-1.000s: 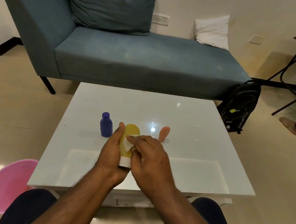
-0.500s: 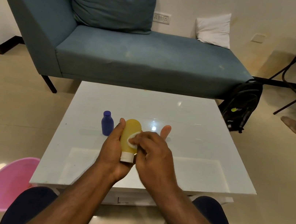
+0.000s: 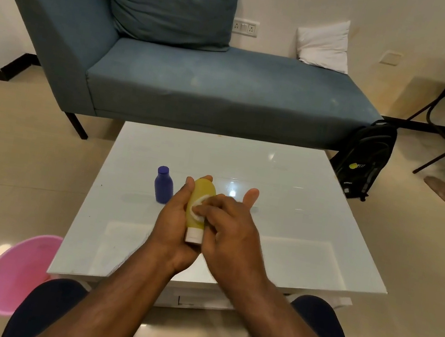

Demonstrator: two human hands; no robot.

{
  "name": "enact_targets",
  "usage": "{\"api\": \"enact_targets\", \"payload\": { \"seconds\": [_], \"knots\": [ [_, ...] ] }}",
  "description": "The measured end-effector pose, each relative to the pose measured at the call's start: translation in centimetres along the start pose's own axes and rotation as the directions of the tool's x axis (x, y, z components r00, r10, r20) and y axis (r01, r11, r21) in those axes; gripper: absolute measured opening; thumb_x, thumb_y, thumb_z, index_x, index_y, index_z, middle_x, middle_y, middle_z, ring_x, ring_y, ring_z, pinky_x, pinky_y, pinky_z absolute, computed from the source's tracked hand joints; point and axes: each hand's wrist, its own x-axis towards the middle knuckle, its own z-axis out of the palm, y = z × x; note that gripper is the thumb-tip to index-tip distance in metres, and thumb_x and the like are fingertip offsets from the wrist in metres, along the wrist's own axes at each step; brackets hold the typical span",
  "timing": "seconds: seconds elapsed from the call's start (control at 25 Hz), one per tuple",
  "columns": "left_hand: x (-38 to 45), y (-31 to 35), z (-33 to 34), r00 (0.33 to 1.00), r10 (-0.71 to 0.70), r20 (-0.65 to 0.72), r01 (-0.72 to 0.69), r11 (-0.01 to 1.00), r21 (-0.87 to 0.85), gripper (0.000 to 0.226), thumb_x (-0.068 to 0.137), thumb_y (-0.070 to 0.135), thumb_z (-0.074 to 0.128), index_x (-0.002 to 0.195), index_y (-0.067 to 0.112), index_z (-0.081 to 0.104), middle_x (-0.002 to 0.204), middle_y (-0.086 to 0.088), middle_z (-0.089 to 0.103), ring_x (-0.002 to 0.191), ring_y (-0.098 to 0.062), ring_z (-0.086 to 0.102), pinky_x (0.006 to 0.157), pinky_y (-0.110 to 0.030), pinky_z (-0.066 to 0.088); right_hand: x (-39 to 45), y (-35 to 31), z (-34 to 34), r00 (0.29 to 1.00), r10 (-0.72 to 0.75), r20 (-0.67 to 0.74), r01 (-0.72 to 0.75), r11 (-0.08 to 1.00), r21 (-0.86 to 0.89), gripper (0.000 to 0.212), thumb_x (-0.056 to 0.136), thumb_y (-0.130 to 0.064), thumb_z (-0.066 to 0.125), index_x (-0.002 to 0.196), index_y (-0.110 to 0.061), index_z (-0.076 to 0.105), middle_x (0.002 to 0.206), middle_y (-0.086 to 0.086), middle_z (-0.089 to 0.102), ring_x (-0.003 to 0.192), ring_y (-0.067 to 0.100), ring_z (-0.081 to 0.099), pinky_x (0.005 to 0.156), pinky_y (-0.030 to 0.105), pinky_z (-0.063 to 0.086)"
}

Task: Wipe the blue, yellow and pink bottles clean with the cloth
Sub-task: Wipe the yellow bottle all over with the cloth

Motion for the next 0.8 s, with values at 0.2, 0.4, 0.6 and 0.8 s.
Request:
{"api": "enact_targets", "payload": {
  "seconds": [0.2, 0.4, 0.6, 0.8],
  "knots": [
    [0.2, -0.3, -0.1, 1.0, 0.005, 0.008, -0.005, 0.999, 0.05, 0.051, 0.098, 0.055, 0.047, 0.128, 0.018, 0.063, 0.099, -0.01, 0.075, 0.09, -0.025, 0.074, 0.072, -0.039, 0.061, 1.3, -0.3, 1.3, 0.998, 0.048, 0.037, -0.043, 0.992, -0.122, 0.025, 0.082, -0.01, 0.063, 0.104, -0.021, 0.067, 0.112, -0.009, 0.056, 0.1, 0.011, 0.053, 0.093, 0.016, 0.038],
    [0.7, 0.2, 0.0, 0.999, -0.036, 0.035, 0.035, 0.998, 0.042, 0.044, 0.102, 0.049, 0.043, 0.12, 0.013, 0.061, 0.084, -0.012, 0.072, 0.078, -0.021, 0.073, 0.071, -0.036, 0.06, -0.7, -1.8, -1.0, 0.993, -0.079, 0.084, 0.084, 0.994, -0.068, 0.023, 0.084, -0.021, 0.055, 0.1, -0.013, 0.07, 0.11, 0.002, 0.062, 0.099, 0.016, 0.052, 0.086, 0.026, 0.047],
    [-0.3, -1.4, 0.9, 0.995, -0.032, 0.094, 0.032, 0.999, 0.001, 0.048, 0.106, 0.031, 0.035, 0.094, 0.009, 0.075, 0.086, -0.011, 0.075, 0.08, -0.02, 0.075, 0.068, -0.03, 0.06, 2.3, -1.2, -0.5, 0.998, 0.064, 0.003, -0.064, 0.996, -0.056, 0.019, 0.088, -0.025, 0.056, 0.094, -0.017, 0.072, 0.107, -0.006, 0.059, 0.096, 0.008, 0.054, 0.083, 0.02, 0.049],
    [0.4, 0.2, 0.3, 0.998, 0.033, -0.047, -0.032, 0.999, 0.018, 0.044, 0.097, 0.042, 0.057, 0.075, 0.01, 0.077, 0.072, -0.009, 0.068, 0.063, -0.018, 0.07, 0.062, -0.031, 0.061, -0.3, -1.6, -1.0, 0.984, -0.013, 0.178, 0.016, 1.0, -0.017, 0.033, 0.09, -0.026, 0.049, 0.121, -0.018, 0.059, 0.125, 0.001, 0.051, 0.113, 0.014, 0.047, 0.092, 0.02, 0.04]
  ]
}}
